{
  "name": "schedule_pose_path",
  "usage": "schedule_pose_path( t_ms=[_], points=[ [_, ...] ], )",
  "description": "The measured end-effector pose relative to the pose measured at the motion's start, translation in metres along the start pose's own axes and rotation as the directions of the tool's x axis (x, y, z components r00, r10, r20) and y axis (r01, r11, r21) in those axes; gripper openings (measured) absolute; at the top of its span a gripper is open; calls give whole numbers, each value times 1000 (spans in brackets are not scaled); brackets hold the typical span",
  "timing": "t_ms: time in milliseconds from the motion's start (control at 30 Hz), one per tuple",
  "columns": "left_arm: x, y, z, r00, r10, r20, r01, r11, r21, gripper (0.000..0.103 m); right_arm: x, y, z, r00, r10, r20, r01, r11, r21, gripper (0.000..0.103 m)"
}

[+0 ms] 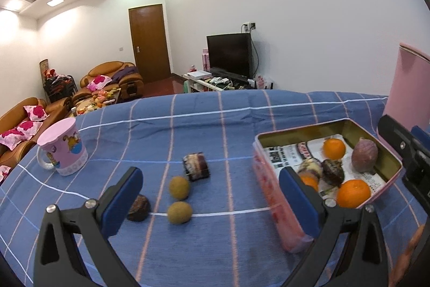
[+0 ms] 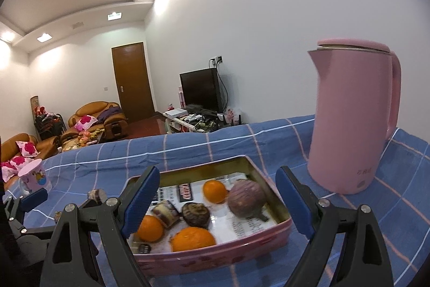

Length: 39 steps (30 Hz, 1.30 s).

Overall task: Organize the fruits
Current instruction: 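Withdraw both open tools from the tin back over the loose fruits, then grasp a brown kiwi with the right tool while the left tool grasps a dark round fruit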

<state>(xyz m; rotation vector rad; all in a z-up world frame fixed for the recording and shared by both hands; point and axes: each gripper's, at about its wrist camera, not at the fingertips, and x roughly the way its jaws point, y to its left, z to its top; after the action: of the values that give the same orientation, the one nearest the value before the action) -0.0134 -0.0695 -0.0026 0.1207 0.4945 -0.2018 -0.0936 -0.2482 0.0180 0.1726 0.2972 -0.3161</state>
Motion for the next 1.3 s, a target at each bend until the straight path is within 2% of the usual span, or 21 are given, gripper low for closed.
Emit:
schedule_pose_path(
  t_ms=[233, 467, 733, 833, 1000, 1067, 1100, 1167, 1200, 1300],
  points=[
    [6, 32, -1, 999, 34, -15, -35, 999, -13, 103, 2, 28, -4, 999, 39, -16, -39, 999, -11, 89],
    [20, 81, -3, 995, 87, -56, -89, 996, -30, 103, 4, 59, -9, 995, 97, -28, -98, 993, -63, 89],
    [44, 147, -5, 972, 185, -147, -199, 976, -84, 103, 14, 98, -17, 983, 164, -87, -174, 977, -124, 89],
    [46, 162, -4, 963, 222, -150, -237, 968, -89, 103, 18, 114, -21, 973, 200, -119, -216, 966, -145, 89],
    [48, 174, -2, 953, 258, -157, -273, 959, -82, 103, 29, 145, -29, 942, 262, -210, -302, 936, -183, 88],
    [48, 177, -2, 954, 255, -159, -271, 959, -85, 103, 37, 158, -33, 920, 288, -266, -343, 920, -189, 80],
    [48, 178, -1, 953, 256, -159, -272, 958, -87, 103, 41, 165, -36, 909, 296, -294, -359, 913, -193, 72],
    [49, 180, -1, 952, 255, -168, -273, 958, -88, 103, 52, 180, -43, 880, 300, -368, -391, 898, -204, 66],
    [49, 180, -1, 951, 255, -174, -272, 958, -86, 103, 58, 184, -46, 867, 299, -399, -402, 893, -203, 59],
    [51, 179, -2, 949, 257, -184, -275, 958, -79, 103, 73, 192, -55, 829, 289, -479, -413, 893, -176, 55]
  ],
)
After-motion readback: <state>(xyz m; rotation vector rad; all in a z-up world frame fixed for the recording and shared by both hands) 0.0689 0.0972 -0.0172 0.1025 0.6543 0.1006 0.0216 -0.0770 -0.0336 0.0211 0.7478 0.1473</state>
